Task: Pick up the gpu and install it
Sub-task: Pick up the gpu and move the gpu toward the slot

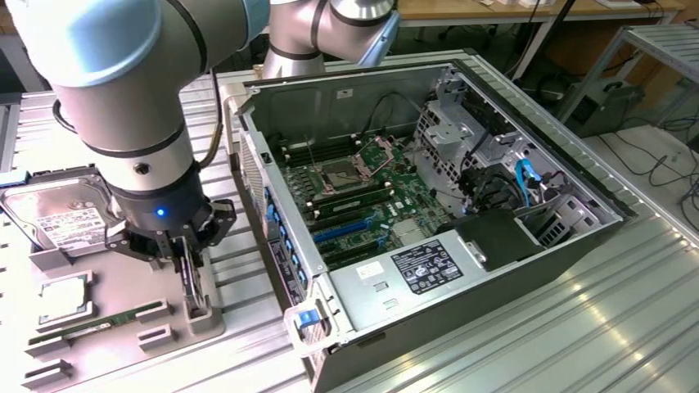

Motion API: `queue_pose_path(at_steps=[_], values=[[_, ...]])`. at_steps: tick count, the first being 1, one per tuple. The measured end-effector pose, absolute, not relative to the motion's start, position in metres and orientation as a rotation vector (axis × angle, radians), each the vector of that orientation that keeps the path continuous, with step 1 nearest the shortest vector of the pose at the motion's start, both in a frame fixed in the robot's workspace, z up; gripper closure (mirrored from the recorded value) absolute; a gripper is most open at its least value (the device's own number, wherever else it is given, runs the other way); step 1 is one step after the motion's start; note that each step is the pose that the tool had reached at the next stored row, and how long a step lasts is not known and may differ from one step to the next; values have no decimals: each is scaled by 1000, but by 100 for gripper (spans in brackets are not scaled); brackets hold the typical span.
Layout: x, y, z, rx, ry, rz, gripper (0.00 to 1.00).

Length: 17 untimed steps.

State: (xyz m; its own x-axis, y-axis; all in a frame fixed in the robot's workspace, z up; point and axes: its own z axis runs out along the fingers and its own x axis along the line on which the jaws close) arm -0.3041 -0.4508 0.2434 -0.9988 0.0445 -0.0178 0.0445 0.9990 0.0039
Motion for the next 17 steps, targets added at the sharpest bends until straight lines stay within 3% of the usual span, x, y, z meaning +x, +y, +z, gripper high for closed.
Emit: queue_pose_path(at_steps=[17], values=[[-304,-451,295,70,3123,5,72]])
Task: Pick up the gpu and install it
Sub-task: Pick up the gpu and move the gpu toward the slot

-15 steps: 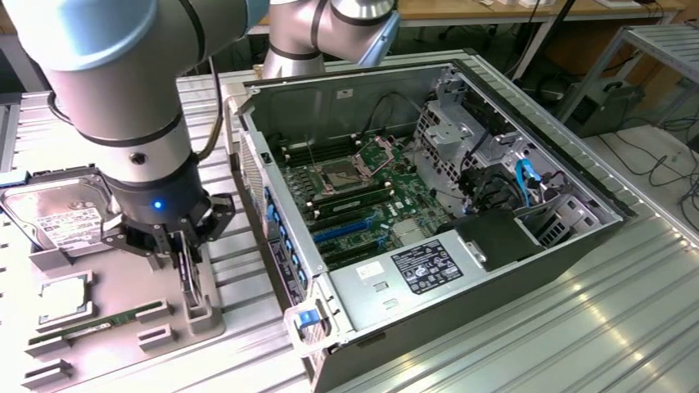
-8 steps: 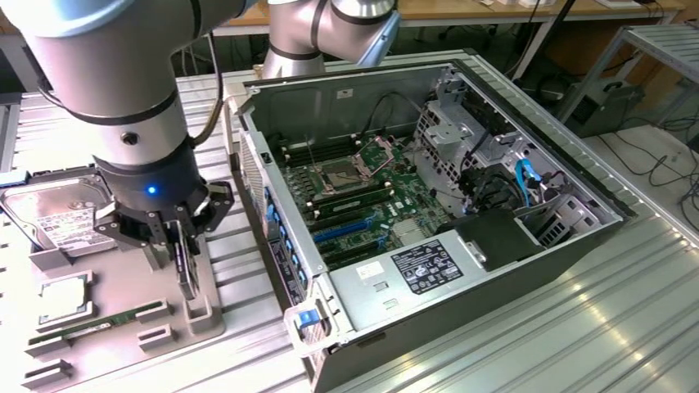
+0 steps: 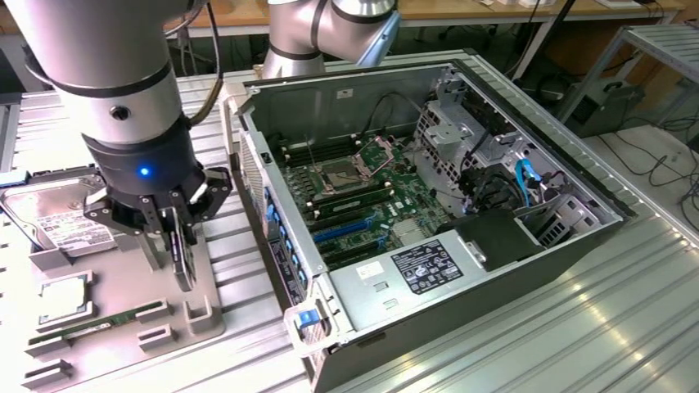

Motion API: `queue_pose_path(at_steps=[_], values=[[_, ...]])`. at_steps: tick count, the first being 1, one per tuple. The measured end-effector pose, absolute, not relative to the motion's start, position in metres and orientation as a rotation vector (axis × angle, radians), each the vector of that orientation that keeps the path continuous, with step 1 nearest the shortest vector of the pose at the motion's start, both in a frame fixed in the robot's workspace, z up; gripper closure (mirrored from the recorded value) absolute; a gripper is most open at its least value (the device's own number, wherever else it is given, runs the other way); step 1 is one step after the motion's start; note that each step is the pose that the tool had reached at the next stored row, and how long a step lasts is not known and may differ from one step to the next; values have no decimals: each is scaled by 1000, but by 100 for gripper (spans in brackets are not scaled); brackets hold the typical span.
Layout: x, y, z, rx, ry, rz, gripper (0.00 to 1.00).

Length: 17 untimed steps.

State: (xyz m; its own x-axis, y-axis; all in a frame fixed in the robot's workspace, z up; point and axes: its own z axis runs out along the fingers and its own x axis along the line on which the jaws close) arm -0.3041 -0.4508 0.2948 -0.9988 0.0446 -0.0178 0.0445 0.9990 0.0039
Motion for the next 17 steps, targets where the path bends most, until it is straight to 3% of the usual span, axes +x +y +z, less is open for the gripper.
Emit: queue_pose_path(at_steps=[17], values=[[-304,-451,342,45,3124,6,72]])
